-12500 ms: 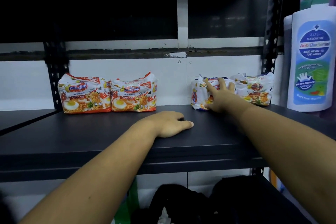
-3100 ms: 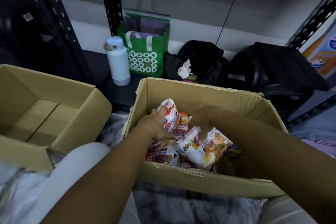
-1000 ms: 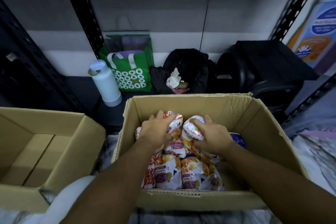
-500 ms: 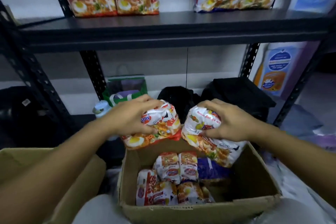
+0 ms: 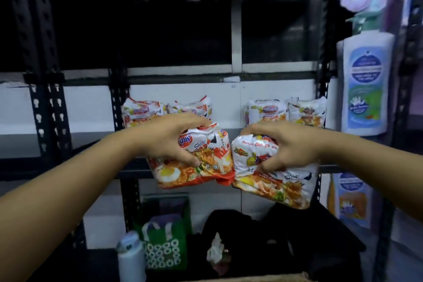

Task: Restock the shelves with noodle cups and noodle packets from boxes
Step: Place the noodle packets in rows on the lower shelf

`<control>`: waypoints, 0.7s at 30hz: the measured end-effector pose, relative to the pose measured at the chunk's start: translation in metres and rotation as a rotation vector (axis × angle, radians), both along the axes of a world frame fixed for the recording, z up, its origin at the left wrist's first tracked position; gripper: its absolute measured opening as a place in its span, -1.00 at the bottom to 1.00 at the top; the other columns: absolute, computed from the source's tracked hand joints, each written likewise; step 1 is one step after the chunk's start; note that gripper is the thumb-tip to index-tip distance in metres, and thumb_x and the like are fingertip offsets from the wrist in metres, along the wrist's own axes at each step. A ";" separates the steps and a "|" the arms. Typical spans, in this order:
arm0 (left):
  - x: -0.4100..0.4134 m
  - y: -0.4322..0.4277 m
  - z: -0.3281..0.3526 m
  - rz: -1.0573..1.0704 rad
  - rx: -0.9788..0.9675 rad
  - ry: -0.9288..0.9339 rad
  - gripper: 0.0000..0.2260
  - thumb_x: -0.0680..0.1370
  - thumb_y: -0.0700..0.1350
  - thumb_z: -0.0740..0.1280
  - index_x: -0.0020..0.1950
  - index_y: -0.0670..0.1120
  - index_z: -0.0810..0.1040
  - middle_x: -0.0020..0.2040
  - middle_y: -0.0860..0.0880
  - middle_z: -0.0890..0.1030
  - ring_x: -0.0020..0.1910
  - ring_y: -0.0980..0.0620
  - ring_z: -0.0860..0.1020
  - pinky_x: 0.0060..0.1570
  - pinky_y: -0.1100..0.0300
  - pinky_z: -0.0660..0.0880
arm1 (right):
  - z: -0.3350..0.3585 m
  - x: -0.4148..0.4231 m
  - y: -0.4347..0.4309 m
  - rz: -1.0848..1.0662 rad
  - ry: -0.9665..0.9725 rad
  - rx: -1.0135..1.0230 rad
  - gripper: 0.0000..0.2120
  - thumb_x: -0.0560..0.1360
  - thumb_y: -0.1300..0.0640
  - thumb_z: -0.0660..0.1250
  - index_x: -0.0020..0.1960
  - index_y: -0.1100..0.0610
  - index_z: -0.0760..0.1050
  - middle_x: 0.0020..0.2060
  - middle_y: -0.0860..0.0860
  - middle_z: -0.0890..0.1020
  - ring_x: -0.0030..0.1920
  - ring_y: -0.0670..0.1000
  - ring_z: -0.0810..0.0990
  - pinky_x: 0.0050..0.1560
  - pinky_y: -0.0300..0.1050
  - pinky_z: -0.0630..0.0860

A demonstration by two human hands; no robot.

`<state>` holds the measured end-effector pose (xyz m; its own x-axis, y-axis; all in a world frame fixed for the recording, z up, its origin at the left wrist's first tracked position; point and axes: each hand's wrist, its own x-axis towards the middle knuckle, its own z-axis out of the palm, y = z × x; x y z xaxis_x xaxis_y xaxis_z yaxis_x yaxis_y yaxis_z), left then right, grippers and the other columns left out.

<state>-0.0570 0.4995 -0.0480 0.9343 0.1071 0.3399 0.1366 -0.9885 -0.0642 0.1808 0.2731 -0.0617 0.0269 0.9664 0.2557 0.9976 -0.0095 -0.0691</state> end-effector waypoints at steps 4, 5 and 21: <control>0.007 0.011 0.038 0.029 -0.055 -0.036 -0.16 0.37 0.23 0.59 0.57 0.24 0.26 0.36 0.27 0.42 0.31 0.16 0.45 0.26 0.16 0.45 | 0.045 -0.001 0.013 -0.016 0.022 -0.029 -0.30 0.42 -0.06 0.56 0.41 -0.33 0.26 0.14 -0.27 0.52 -0.01 -0.26 0.58 -0.02 -0.28 0.49; 0.009 0.013 0.046 0.029 -0.071 -0.044 -0.18 0.37 0.21 0.60 0.54 0.26 0.28 0.33 0.28 0.44 0.27 0.16 0.49 0.19 0.19 0.48 | 0.055 -0.002 0.016 -0.020 0.029 -0.031 -0.29 0.42 -0.04 0.57 0.40 -0.35 0.25 0.13 -0.26 0.54 0.00 -0.22 0.60 0.00 -0.23 0.52; 0.052 0.045 0.016 0.287 0.160 0.055 -0.04 0.49 0.08 0.51 0.63 0.28 -0.13 0.63 0.02 0.23 0.57 -0.13 0.24 0.48 -0.36 0.21 | 0.030 -0.031 0.061 -0.476 -0.782 0.167 -0.23 0.50 -0.43 0.24 0.56 -0.06 0.14 0.40 0.01 0.39 0.36 0.14 0.37 0.29 0.20 0.33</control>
